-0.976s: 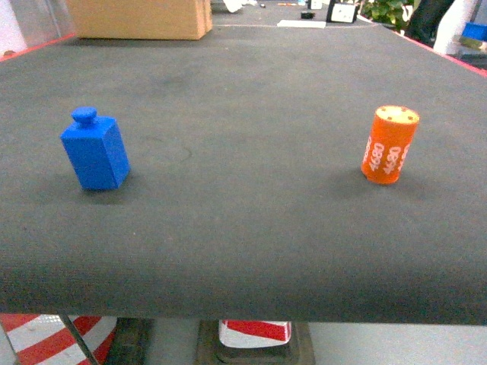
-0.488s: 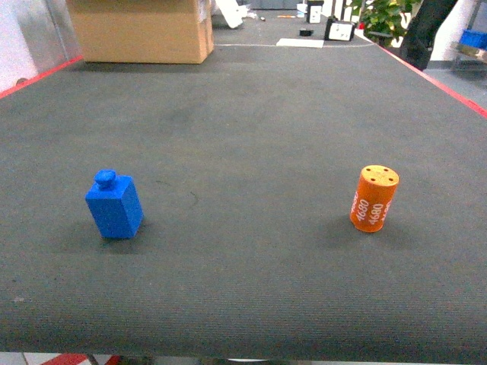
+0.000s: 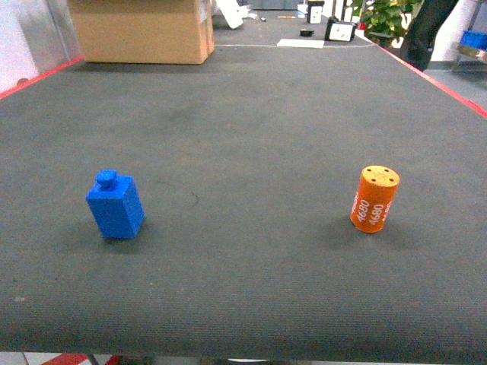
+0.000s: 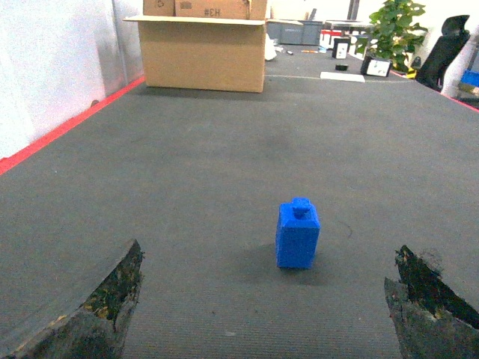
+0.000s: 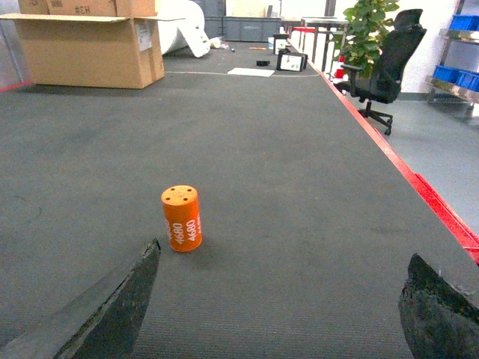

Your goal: Sort blue parts and orange caps into right shelf containers

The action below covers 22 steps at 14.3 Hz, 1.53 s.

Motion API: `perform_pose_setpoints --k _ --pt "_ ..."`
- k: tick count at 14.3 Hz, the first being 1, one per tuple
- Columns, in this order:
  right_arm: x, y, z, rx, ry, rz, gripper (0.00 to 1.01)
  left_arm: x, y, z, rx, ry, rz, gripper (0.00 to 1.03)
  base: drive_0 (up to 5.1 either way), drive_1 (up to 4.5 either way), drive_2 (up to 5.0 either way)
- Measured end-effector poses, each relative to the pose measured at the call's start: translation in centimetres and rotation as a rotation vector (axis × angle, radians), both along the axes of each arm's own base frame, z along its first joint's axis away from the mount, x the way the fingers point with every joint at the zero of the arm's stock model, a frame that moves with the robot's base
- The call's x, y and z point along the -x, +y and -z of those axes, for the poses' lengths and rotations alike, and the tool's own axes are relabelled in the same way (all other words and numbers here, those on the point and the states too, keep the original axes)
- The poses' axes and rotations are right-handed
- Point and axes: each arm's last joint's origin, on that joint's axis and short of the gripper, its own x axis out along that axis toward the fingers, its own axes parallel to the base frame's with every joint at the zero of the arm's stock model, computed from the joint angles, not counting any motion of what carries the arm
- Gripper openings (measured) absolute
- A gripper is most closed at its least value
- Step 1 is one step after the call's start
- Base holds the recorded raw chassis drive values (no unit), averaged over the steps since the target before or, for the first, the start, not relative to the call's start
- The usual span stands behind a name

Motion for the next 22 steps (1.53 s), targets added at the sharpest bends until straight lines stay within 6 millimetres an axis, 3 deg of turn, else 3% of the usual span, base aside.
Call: perform_pose_setpoints --k 18,19,20,22 --pt "0.0 0.0 0.0 0.000 0.000 0.000 0.98 0.0 0.0 0.0 0.000 0.000 0.000 0.98 0.0 0.00 0.0" --pt "0.0 0.1 0.3 -0.004 0.128 0.041 0.98 -0.2 -0.2 0.3 0.012 0.104 -0.060 0.98 0.0 0.00 0.0" --pt "-1.0 0.4 0.0 0.002 0.206 0.060 0.98 -1.2 -0.5 -0.1 0.008 0.134 -0.078 0.98 0.0 0.00 0.0" --pt "-3.8 0.6 -1.7 -0.020 0.157 0.042 0.98 -4.2 -0.7 -2.5 0.012 0.076 -0.056 0.98 0.0 0.00 0.0"
